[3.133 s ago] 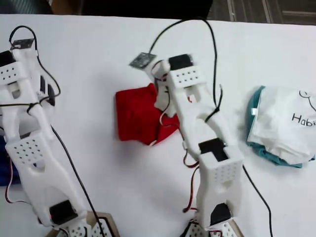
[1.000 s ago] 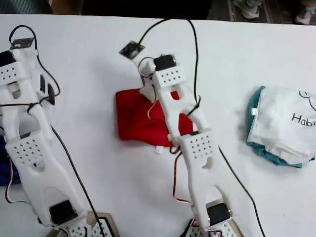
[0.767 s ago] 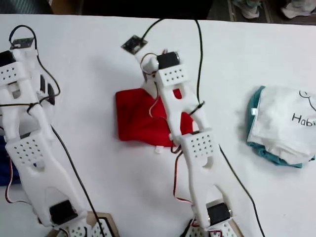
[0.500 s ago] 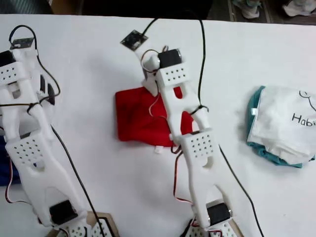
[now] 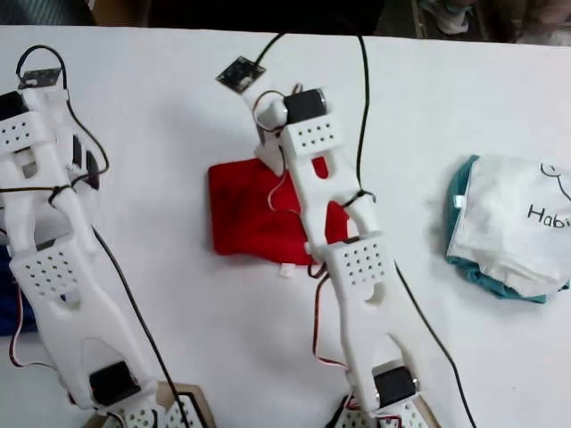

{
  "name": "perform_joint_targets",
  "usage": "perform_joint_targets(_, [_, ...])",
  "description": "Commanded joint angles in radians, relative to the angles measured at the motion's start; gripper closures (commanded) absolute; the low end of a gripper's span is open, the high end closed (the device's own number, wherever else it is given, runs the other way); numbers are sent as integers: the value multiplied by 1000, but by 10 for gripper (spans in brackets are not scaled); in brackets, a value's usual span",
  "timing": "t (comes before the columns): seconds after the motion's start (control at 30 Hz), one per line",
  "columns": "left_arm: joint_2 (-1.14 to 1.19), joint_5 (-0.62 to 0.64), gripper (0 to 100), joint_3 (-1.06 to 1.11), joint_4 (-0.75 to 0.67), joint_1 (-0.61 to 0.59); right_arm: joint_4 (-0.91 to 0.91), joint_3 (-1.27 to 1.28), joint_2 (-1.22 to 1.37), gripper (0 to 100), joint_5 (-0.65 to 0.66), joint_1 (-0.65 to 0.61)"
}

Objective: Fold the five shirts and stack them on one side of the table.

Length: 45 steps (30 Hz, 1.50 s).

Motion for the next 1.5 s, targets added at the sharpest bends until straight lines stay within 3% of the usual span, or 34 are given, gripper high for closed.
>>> perform_joint_targets(0.0, [-11,-8,814,-2,-9,5,7,-34,8,797,3,-28])
perform_joint_targets(0.37, [-11,-9,814,-2,-5,5,-27,-46,104,828,5,-24])
perform_joint_targets(0.53, [-11,-9,814,-2,-5,5,-19,-115,71,988,0,-12])
perform_joint_targets(0.9, [-11,-11,814,-2,-8,5,21,-127,-51,978,3,47])
perform_joint_targets(1.2, [-11,-11,814,-2,-9,5,21,103,-61,974,5,131])
perform_joint_targets(1.37, [-9,-11,814,-2,-17,5,21,104,-68,897,5,124])
perform_joint_targets(1.47, [-9,-11,814,-2,-21,5,21,109,-94,906,5,99])
